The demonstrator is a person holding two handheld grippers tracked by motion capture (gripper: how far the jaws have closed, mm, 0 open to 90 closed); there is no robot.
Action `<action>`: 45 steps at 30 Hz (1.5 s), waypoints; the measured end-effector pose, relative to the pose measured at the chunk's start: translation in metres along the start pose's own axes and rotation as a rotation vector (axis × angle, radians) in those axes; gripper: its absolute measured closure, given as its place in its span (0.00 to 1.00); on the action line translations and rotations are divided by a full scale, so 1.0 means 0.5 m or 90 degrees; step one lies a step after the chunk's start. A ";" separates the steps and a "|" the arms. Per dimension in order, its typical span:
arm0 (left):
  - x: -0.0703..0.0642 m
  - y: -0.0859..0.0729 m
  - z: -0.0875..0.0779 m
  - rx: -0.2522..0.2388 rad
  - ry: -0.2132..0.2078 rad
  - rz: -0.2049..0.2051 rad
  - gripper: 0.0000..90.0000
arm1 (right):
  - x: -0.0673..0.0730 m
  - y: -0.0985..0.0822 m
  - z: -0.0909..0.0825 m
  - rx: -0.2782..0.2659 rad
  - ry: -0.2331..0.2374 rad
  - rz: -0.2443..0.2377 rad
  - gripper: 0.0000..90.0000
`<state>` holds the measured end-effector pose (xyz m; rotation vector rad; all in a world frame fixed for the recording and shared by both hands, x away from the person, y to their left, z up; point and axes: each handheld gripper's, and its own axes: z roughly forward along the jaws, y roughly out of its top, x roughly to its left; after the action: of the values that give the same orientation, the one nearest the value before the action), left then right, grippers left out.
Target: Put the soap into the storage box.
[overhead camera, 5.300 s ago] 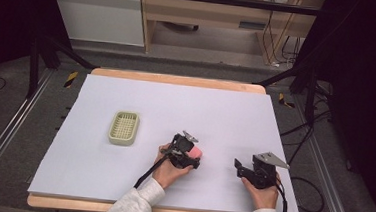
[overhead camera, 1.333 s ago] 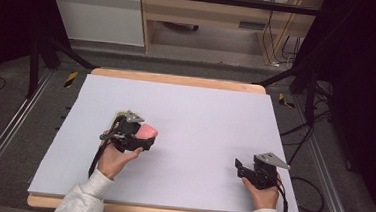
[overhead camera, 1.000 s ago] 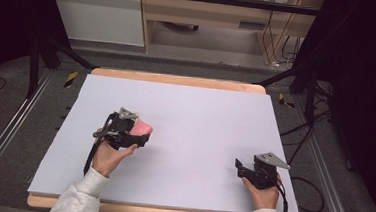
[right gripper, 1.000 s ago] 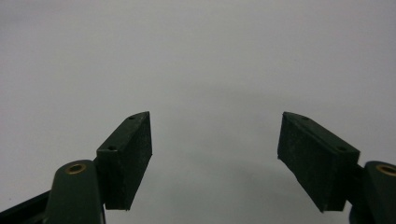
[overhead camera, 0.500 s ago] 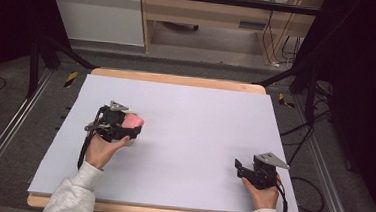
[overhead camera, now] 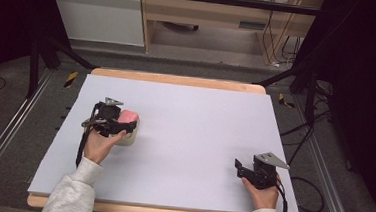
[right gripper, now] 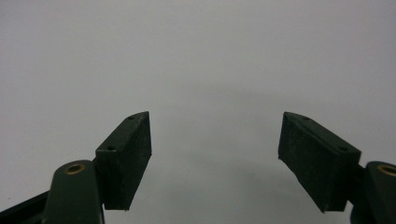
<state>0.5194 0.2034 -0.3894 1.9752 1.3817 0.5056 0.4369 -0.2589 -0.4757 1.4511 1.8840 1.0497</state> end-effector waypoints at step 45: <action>0.048 -0.003 0.089 0.034 0.041 -0.029 0.41 | -0.001 0.000 0.002 0.003 0.002 0.000 0.29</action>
<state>0.5558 0.2127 -0.4233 1.9815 1.4902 0.5200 0.4379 -0.2589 -0.4766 1.4525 1.8894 1.0493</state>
